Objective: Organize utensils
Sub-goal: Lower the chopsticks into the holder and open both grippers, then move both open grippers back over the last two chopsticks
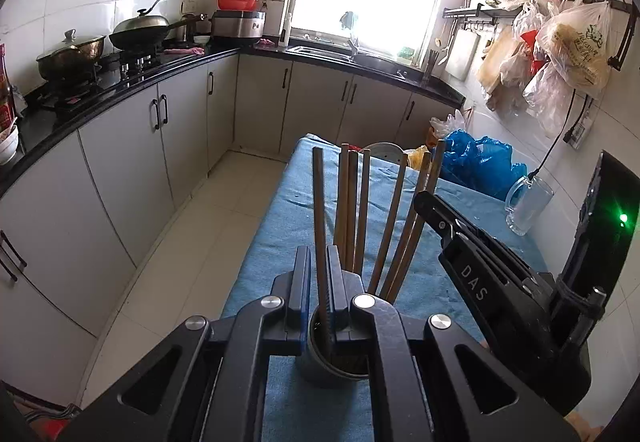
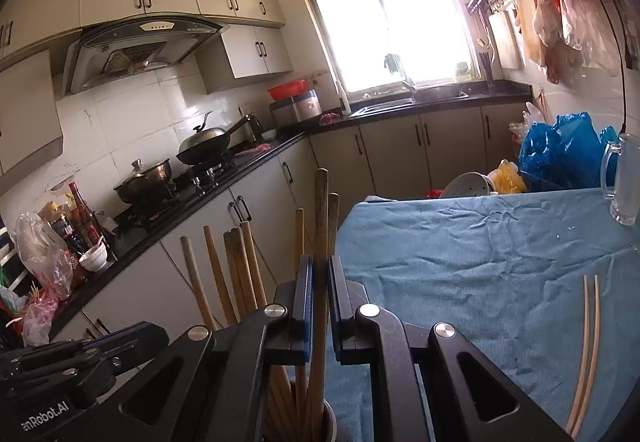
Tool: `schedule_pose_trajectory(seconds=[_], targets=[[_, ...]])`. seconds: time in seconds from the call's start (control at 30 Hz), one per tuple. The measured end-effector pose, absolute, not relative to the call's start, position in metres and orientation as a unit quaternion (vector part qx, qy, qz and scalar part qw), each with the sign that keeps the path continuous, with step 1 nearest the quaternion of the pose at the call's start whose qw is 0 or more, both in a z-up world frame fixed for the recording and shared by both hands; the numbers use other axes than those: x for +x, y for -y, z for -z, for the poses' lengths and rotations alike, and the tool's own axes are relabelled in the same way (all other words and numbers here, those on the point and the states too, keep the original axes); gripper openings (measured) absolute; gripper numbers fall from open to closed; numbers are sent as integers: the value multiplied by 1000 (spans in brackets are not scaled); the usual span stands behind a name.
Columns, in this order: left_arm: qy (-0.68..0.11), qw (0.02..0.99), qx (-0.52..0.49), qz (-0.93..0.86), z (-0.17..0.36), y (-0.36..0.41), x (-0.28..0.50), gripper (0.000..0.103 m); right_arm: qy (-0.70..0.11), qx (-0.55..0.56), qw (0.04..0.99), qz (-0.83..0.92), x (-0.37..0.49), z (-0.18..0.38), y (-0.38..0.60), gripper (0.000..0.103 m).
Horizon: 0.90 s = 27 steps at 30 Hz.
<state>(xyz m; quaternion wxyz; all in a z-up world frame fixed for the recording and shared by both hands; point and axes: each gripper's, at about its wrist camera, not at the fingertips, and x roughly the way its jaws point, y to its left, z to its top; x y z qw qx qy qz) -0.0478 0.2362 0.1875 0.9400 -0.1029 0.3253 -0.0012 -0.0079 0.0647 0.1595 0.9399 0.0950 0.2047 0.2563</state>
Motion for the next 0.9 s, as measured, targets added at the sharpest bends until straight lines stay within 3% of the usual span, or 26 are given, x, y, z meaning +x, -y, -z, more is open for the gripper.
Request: schedule_pose_trajectory(seconds=[0.13,0.3,0.47,0.9], targets=[[-321,942,-98,-1,-191,-235,-54,6,-212,93,937,-260,-8,-160,-66,10],[-317,943,-96,-4,-196,-233,-62,9,-210,95,936,-264,-15,-162,-64,31],[-306,947,-99,-12,-201,-232,-73,39,-200,98,939,-262,-24,-170,-58,36],[-277,956,-98,-25,-219,-223,-111,53,-184,114,946,-241,-49,-181,-23,48]])
